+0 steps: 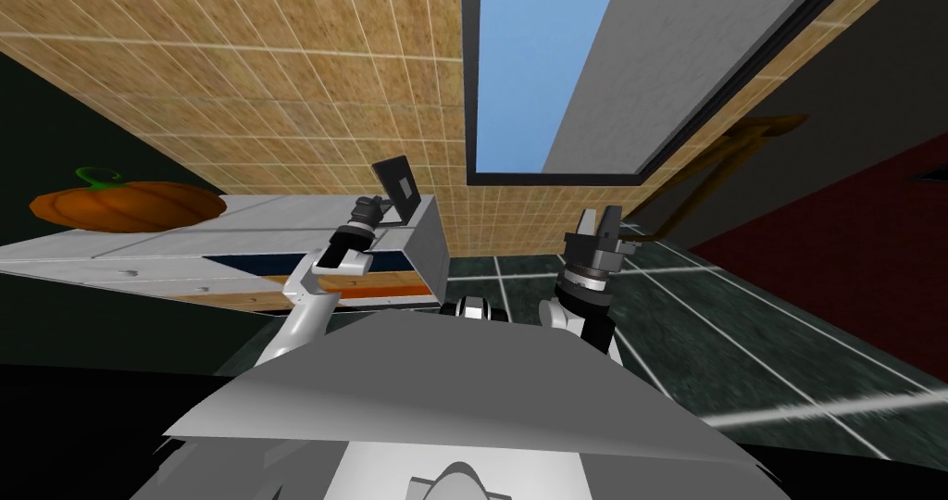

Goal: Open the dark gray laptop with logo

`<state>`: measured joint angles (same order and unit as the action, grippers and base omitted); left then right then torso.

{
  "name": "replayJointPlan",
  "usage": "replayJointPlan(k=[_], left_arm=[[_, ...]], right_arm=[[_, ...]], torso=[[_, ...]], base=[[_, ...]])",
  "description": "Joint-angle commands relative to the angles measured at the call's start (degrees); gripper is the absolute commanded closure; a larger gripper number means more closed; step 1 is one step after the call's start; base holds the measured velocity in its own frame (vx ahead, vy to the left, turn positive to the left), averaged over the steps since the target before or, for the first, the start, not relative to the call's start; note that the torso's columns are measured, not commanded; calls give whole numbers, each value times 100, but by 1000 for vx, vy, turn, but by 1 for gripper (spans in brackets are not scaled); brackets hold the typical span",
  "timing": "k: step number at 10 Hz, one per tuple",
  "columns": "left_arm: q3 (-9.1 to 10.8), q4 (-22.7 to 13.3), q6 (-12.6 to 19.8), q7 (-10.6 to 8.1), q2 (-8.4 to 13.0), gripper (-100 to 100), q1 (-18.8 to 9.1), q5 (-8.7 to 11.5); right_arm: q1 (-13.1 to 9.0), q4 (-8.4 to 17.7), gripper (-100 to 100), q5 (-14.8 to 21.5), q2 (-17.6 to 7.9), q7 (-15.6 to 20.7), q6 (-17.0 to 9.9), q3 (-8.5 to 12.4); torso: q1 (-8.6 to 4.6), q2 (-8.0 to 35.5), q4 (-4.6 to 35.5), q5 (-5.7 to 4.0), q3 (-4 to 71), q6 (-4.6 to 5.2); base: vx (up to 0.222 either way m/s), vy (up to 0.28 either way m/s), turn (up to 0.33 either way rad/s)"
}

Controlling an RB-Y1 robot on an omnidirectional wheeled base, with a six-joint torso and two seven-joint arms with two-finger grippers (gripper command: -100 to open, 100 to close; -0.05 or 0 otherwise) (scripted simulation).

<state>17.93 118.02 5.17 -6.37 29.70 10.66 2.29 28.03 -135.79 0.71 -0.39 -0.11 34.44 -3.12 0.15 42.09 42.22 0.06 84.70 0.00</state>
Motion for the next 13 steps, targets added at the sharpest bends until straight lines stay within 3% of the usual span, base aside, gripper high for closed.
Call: replayJointPlan(k=[1,3,4,5,12,13], left_arm=[[91,-124,17,-309,-294,100,-170,286],[162,-213,36,-538,-521,100,-303,509],[143,-190,23,-467,-465,100,-263,449],[115,-190,0,-312,-339,-100,-195,286],[-5,-198,-95,342,143,-100,68,-349],[7,-192,-82,270,99,-100,44,-288]], right_arm=[[0,0,0,0,0,0,0,0],[0,0,0,0,0,0,0,0],[0,0,0,0,0,0,0,0],[0,0,0,0,0,0,0,0],[0,0,0,0,1,0,0,-1],[0,0,0,0,1,0,0,-1]], torso=[[-6,5,2,-2,-3,0],[-19,19,7,-7,-13,-1],[-19,22,8,-7,-15,0],[-22,24,8,-8,-16,0],[-11,19,7,-4,-13,-1],[-11,15,6,-4,-10,0]], base=[[7,34,43],[10,30,49],[4,13,2],[-1,-50,-28],[-4,-79,-18],[4,-29,-1]])
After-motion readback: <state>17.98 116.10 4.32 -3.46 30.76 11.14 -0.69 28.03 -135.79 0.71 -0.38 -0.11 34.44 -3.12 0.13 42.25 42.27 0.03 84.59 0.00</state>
